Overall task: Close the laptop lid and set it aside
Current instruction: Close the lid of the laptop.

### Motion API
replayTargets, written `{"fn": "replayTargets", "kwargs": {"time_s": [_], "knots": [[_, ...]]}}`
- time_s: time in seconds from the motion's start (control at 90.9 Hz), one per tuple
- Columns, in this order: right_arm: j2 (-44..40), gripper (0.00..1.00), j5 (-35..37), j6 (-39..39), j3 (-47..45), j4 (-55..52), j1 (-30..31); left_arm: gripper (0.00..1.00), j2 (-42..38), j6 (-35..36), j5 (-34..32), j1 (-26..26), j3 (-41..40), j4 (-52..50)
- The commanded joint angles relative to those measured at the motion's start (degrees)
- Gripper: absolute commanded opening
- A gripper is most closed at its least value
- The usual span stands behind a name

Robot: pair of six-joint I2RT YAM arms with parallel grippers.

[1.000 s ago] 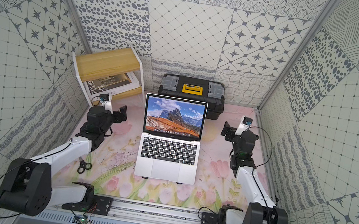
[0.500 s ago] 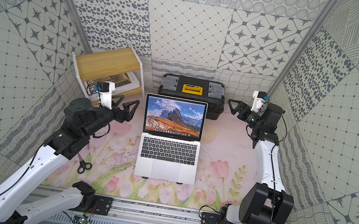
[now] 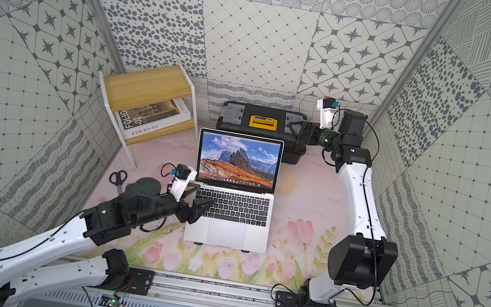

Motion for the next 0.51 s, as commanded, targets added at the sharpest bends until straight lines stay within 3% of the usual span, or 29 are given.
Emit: {"fn": "replayTargets", "kwargs": {"time_s": [0.0, 0.055, 0.22, 0.374, 0.495], "knots": [[0.95, 0.97, 3.97, -9.0, 7.33, -7.79, 2.01, 0.82, 3.09, -4.68, -5.14, -4.06, -2.94, 4.94], [3.29, 0.97, 5.1, -12.15, 12.5, -11.39, 3.33, 0.82, 5.06, -5.74, -5.73, -5.01, -3.79, 6.13], [16.35, 0.97, 7.73, -24.87, 37.38, -36.66, 10.64, 0.78, 8.72, -10.58, -5.3, -5.31, -9.18, 12.82], [29.34, 0.97, 7.15, -28.64, 60.61, -51.52, 15.18, 0.76, 11.33, -12.87, -6.31, -5.34, -12.05, 15.03], [32.61, 0.97, 6.45, -30.75, 62.2, -54.35, 17.52, 0.75, 13.61, -13.66, -5.64, -5.35, -12.32, 15.84]]}}
